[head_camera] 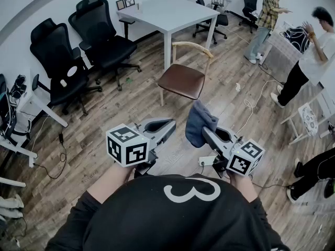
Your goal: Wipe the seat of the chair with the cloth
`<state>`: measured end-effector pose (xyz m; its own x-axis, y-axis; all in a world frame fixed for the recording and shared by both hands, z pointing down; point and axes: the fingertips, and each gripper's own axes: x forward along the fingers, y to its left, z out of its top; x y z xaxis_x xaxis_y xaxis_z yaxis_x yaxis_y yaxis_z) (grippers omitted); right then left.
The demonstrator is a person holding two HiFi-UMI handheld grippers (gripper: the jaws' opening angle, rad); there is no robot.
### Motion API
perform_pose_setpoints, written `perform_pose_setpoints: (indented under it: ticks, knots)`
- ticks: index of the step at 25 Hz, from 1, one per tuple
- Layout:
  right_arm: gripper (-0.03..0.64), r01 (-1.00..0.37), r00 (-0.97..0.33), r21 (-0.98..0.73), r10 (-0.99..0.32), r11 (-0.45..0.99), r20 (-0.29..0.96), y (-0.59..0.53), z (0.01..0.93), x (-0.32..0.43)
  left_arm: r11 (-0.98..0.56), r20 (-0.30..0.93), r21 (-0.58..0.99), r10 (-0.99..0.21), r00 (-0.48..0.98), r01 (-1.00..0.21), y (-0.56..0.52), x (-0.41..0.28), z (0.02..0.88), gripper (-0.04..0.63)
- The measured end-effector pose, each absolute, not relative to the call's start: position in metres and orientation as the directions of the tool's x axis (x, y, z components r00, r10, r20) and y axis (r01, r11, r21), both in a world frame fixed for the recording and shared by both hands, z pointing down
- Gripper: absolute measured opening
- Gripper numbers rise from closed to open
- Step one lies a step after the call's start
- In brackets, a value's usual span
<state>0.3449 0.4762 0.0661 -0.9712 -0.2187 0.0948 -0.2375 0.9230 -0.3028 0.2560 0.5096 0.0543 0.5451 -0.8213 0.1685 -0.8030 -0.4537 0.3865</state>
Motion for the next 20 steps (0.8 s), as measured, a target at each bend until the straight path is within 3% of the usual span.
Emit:
perform_pose_setpoints:
  ticks: [20]
  knots:
    - [0.049, -0.249, -0.968, -0.411, -0.239, 0.877, 0.076, 0.45, 0.089, 0.323, -0.406, 0.246, 0.44, -0.803, 0.543, -0.801, 0.489, 0.229, 0.08, 0.014]
